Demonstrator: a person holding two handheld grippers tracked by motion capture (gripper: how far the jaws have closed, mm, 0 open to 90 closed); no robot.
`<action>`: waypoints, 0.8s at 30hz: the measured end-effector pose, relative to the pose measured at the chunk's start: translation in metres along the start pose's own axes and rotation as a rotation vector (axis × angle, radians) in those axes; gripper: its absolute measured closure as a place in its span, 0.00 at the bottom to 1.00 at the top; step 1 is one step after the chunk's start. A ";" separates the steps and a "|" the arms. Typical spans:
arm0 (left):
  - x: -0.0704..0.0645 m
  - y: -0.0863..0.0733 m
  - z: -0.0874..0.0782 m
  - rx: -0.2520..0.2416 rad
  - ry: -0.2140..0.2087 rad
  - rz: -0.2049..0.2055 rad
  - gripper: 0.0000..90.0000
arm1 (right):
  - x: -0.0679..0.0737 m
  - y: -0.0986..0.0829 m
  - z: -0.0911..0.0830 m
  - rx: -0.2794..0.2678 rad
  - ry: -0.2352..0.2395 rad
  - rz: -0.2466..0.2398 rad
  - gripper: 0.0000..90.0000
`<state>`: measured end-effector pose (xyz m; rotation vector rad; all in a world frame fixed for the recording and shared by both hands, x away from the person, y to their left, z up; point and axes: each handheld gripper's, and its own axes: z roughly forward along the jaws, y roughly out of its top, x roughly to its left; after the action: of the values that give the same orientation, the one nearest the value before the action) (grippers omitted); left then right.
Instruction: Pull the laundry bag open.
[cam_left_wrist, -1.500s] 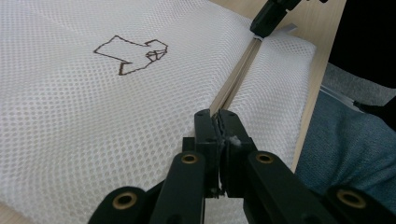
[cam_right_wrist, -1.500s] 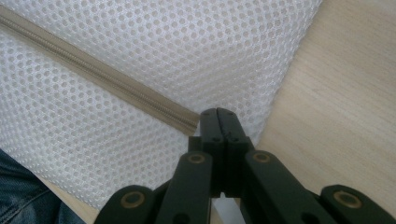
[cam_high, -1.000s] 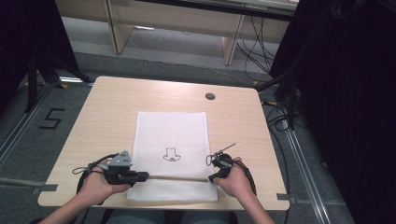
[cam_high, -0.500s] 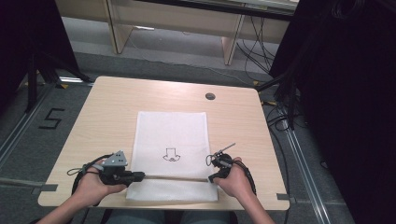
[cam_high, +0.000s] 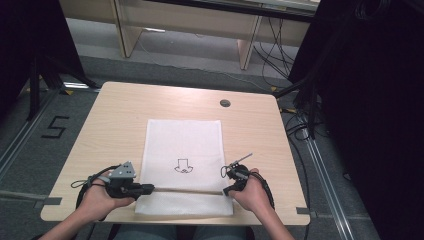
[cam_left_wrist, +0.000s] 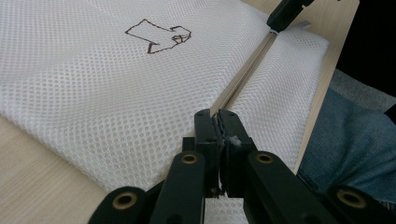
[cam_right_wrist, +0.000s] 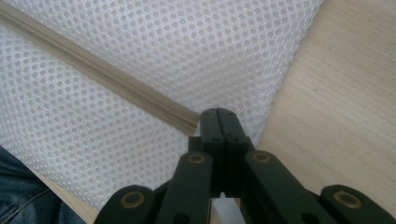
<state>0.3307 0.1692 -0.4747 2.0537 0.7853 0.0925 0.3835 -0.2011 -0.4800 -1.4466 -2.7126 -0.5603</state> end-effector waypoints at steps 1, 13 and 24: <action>0.000 -0.001 -0.002 -0.001 0.005 -0.010 0.97 | 0.000 0.000 0.000 0.004 -0.001 0.006 1.00; 0.004 -0.005 -0.008 -0.009 0.014 -0.010 0.97 | 0.001 0.000 0.000 0.004 0.002 0.011 1.00; 0.008 -0.011 -0.016 -0.006 0.042 -0.050 0.97 | -0.001 0.000 0.000 0.008 0.011 0.001 1.00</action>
<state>0.3262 0.1899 -0.4763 2.0313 0.8605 0.1096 0.3841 -0.2016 -0.4797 -1.4391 -2.7025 -0.5544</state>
